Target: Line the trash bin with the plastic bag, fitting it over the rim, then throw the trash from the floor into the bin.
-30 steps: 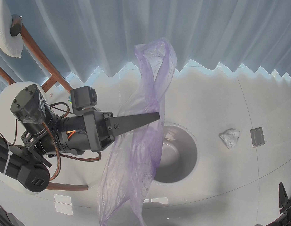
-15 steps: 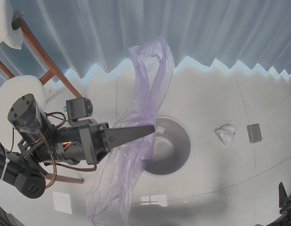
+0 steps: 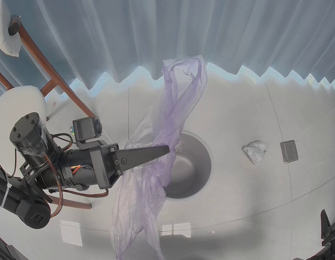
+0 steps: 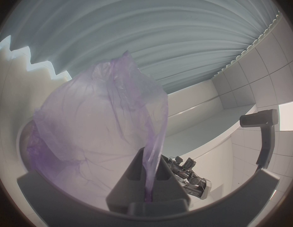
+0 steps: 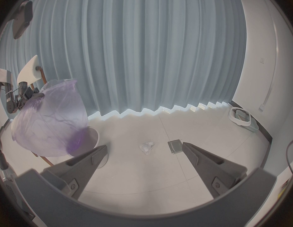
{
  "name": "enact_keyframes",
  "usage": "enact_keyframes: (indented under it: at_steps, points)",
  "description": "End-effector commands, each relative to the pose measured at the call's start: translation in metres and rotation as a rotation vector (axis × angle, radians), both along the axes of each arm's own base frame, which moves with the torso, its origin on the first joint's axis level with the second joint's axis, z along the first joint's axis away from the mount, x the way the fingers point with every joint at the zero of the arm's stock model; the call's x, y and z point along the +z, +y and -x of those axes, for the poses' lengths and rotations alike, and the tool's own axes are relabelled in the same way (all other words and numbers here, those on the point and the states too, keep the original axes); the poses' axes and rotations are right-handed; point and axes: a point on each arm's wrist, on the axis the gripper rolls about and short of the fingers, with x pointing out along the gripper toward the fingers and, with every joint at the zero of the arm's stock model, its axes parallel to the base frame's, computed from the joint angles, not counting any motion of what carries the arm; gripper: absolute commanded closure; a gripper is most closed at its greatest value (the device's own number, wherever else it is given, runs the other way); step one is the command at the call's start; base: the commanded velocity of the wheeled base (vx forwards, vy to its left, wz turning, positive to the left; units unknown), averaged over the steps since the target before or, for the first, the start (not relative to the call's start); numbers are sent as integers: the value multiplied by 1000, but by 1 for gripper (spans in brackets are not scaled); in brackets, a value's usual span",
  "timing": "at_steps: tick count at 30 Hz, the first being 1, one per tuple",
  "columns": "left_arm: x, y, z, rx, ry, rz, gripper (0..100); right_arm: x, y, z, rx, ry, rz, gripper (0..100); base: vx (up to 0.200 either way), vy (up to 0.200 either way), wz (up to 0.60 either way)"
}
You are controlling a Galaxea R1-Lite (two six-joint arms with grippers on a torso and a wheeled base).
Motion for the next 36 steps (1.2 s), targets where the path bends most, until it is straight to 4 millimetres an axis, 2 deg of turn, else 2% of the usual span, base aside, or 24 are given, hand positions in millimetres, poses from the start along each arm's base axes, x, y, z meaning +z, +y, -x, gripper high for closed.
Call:
enact_keyframes:
  at_steps: [1, 12, 14, 15, 17, 18, 21, 25, 28, 31, 34, 36]
  points:
    - [-6, 0, 0, 20, 5, -14, 100, -5, 0, 0, 0, 1, 0, 0, 0, 0, 0]
    - [-18, -8, -22, 62, 24, -21, 100, -5, 0, 0, 0, 2, 0, 0, 0, 0, 0]
    - [-18, -12, -29, 72, 13, -12, 100, -5, 0, 0, 0, 1, 0, 0, 0, 0, 0]
    - [-17, -19, -40, 75, -11, 11, 100, -5, 0, 0, 0, 2, 0, 0, 0, 0, 0]
    - [-17, -20, -41, 74, -14, 12, 100, -5, 0, 0, 0, 1, 0, 0, 0, 0, 0]
    - [-17, -27, -51, 70, -22, 21, 100, -5, 0, 0, 0, 3, 2, 0, 0, 0, 0]
    - [-17, -31, -53, 64, -24, 22, 100, -5, 0, 0, 0, 4, 6, 0, 0, 0, 0]
    - [3, -42, -60, 49, -22, 22, 100, -6, 0, 0, 5, 8, 20, 0, 0, 0, 0]
    - [7, -47, -61, 35, 31, -13, 100, -6, 0, 0, 6, 9, 37, 0, 0, 0, 0]
    - [9, -51, -64, 33, 176, -118, 100, -6, 0, 0, 12, 10, 60, 0, 0, 0, 0]
    - [26, -56, -65, 28, 236, -174, 100, -6, 1, 0, 44, 10, 69, 0, 0, 0, 0]
    - [36, -62, -67, 28, 212, -203, 100, -6, 1, 0, 47, 6, 66, 0, 0, 0, 0]
